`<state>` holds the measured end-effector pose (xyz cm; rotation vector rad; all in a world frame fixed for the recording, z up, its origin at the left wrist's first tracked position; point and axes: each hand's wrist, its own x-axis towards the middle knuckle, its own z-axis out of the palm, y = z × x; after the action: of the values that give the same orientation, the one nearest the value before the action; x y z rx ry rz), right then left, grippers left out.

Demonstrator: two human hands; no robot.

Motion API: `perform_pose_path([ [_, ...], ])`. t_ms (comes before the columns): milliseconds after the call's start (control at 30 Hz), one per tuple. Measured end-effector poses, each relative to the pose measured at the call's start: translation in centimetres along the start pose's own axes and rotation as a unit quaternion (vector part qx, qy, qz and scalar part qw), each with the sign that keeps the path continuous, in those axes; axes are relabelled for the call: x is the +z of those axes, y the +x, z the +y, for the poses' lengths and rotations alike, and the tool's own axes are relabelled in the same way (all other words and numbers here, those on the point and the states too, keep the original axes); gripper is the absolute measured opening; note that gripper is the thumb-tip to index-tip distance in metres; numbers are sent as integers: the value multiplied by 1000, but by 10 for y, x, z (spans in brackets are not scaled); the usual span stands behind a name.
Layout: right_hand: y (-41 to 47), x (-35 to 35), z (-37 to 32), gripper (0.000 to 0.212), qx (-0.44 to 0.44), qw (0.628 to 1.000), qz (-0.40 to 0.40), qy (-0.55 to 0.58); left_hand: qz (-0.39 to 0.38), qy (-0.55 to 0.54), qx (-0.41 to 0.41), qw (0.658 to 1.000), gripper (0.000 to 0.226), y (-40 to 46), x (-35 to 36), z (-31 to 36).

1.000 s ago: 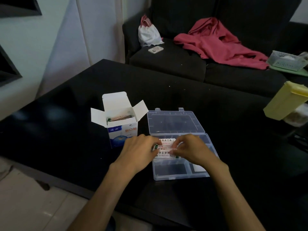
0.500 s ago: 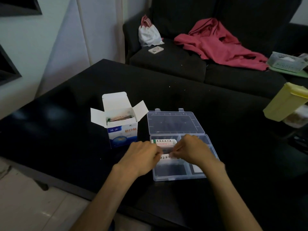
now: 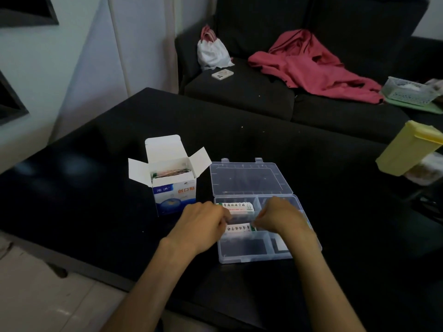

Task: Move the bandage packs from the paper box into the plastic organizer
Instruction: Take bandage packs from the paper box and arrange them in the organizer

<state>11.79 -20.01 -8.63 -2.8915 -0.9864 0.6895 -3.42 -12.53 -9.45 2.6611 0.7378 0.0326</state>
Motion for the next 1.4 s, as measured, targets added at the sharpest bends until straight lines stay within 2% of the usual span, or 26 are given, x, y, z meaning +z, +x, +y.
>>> perform_pose_path([
  [167, 6, 2, 3, 33, -7, 999, -22, 35, -11, 0, -7, 1000, 28, 0, 0, -1],
  [333, 2, -16, 18, 23, -12, 990, -95, 107, -8, -9, -5, 1000, 29, -1, -2, 0],
  [433, -5, -34, 32, 11, -3, 981, -69, 180, 29, -7, -19, 999, 25, -2, -7, -2],
  [567, -12, -44, 41, 10, -3, 971, -32, 238, 94, -36, -63, 993, 12, -2, -14, -2],
  [633, -11, -40, 37, 8, -12, 974, -36, 223, 93, -39, -97, 990, 6, -3, -13, 0],
  [767, -7, -16, 19, 17, -36, 985, -63, 159, 45, -62, -158, 985, 17, -2, -6, 2],
  [900, -3, 1, 8, 25, -39, 990, -37, 129, -2, -76, -202, 976, 22, -2, -3, 0],
  [1000, -3, 1, 7, 24, -38, 989, -45, 135, -25, -161, -213, 963, 16, 0, 2, -1],
  [1167, -5, -8, 11, 19, -58, 985, -61, 149, 1, -256, -242, 936, 16, 6, 6, 0],
  [1400, -5, -15, 22, 16, -71, 981, -47, 172, 35, -247, -240, 938, 17, 12, 9, 6],
])
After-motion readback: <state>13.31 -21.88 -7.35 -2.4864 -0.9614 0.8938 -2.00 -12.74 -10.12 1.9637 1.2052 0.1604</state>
